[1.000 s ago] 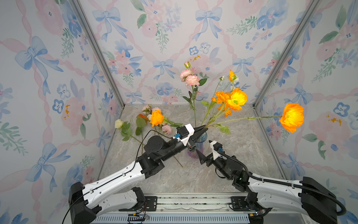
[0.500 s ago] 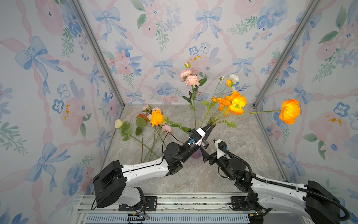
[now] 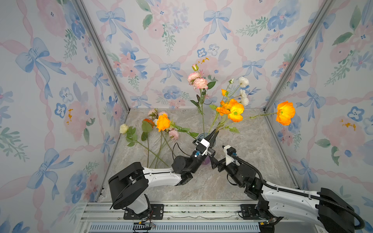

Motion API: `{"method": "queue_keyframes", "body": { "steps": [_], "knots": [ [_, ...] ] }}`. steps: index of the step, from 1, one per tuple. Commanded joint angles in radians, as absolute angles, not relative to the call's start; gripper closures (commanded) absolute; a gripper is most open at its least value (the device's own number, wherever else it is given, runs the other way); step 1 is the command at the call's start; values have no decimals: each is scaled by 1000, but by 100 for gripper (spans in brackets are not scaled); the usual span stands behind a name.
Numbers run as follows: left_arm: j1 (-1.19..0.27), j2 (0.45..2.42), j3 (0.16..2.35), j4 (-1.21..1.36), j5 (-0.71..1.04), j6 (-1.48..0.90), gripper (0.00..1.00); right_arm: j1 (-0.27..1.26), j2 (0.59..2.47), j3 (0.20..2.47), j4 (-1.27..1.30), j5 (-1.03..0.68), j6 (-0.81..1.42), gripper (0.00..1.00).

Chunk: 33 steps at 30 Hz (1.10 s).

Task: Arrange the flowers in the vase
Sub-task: 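Carry the poppies over the vase mouth and lower the stems inside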

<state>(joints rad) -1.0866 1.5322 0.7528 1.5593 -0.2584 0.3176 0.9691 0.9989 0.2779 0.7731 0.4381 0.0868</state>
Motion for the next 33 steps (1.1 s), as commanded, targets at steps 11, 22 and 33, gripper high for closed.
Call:
{"method": "queue_keyframes", "body": {
  "steps": [11,22,33],
  "knots": [
    [-1062,1516,816,1508,-228,398,100,962,1010,276,778,421,101,3],
    [-1069,1573,690,1651,-281,342,100,962,1023,281,781,414,98,3],
    [-1071,1610,541,1735,-358,280,85,962,1044,283,793,411,94,3]
  ]
}}
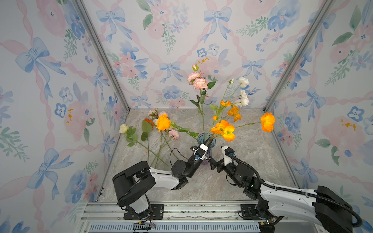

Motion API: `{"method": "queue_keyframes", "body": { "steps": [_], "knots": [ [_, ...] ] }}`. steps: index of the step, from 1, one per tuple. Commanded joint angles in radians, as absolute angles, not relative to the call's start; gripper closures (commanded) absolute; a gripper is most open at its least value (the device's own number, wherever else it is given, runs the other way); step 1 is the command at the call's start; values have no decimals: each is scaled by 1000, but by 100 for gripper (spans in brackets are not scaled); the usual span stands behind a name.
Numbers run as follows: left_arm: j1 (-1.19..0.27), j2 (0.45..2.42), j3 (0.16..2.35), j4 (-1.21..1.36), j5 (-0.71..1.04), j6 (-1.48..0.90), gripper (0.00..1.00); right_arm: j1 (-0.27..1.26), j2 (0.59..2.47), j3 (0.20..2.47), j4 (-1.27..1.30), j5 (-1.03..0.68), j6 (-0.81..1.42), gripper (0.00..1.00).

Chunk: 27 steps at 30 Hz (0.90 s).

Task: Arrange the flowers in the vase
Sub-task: 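Carry the poppies over the vase mouth and lower the stems inside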

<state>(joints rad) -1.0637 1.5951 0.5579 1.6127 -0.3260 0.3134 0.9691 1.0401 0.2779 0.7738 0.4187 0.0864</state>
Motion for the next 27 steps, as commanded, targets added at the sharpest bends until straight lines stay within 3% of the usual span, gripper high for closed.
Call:
{"method": "queue_keyframes", "body": {
  "steps": [1,9,17,27],
  "knots": [
    [-1072,1612,537,1736,-363,278,85,962,1042,283,793,411,95,3],
    [-1073,1628,512,1737,-396,250,65,961,1043,282,792,412,95,3],
    [-1080,1593,479,1713,-390,230,60,962,1042,284,790,408,96,3],
    [-1080,1604,599,1576,-336,240,57,962,1048,290,784,400,96,3]
  ]
}}
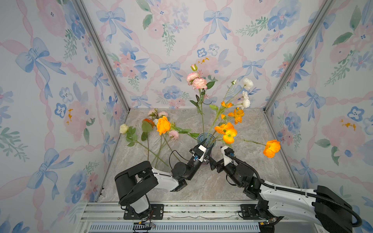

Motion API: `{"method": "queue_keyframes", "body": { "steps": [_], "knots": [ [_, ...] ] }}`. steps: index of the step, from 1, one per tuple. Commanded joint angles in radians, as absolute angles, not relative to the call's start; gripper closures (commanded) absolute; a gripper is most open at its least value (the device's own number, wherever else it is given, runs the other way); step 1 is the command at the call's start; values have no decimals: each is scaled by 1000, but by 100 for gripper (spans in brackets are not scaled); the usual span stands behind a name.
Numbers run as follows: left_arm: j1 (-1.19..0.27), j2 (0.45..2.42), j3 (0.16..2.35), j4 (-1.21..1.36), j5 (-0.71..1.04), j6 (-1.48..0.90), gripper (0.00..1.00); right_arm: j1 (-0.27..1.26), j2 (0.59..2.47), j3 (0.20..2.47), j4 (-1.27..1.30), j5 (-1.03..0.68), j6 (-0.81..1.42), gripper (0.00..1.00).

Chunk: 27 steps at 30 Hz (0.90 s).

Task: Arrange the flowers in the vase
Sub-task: 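Carry the poppies over the vase mouth and lower the stems inside, then push the poppy stems down into the vase with the left gripper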

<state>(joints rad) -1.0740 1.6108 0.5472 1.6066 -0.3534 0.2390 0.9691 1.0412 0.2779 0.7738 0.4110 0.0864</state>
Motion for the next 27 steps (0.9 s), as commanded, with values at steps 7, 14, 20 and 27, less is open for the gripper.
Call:
{"method": "queue_keyframes", "body": {
  "steps": [7,14,20,27],
  "knots": [
    [-1079,1654,715,1517,-402,266,60,962,1043,291,778,399,92,3],
    [-1082,1648,718,1488,-399,267,92,961,1045,294,777,395,93,3],
    [-1085,1622,690,1488,-408,254,100,962,1051,296,776,391,93,3],
    [-1092,1599,622,1489,-410,241,94,962,1056,298,777,388,95,3]
  ]
}}
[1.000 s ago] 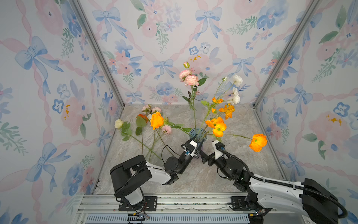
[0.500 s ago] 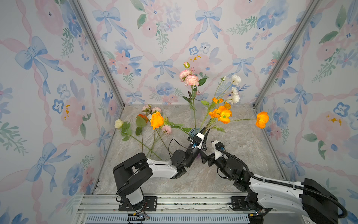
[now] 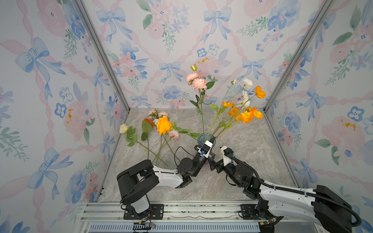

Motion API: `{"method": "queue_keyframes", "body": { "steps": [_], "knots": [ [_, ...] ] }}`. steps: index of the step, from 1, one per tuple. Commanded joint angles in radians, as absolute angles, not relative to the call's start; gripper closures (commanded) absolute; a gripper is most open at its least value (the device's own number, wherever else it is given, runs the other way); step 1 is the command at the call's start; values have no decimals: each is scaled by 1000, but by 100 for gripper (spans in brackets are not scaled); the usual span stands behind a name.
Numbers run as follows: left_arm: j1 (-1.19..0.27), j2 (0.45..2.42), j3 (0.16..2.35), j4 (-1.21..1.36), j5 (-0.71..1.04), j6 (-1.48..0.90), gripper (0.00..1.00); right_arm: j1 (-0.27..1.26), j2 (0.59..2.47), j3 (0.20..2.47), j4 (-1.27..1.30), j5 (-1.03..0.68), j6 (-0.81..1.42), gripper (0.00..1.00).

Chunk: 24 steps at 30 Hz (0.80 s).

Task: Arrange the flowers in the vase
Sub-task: 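Push the poppy stems down into the vase with the left gripper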

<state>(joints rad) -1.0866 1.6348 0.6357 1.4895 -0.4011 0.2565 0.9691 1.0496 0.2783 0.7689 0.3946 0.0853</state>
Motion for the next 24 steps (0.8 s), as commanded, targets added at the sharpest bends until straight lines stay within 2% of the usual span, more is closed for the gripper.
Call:
{"method": "queue_keyframes", "body": {
  "steps": [1,3,7,17,24],
  "knots": [
    [-1093,1595,622,1489,-404,241,85,962,1055,298,777,388,95,3],
    [-1092,1586,623,1485,-385,241,70,962,1056,298,777,387,94,3],
    [-1089,1588,674,1396,-385,238,64,962,1060,300,777,383,95,3],
    [-1085,1660,820,1259,-347,247,63,962,1039,289,783,394,94,3],
    [-1070,1698,894,1179,-328,258,63,912,981,275,725,487,144,3]
  ]
}}
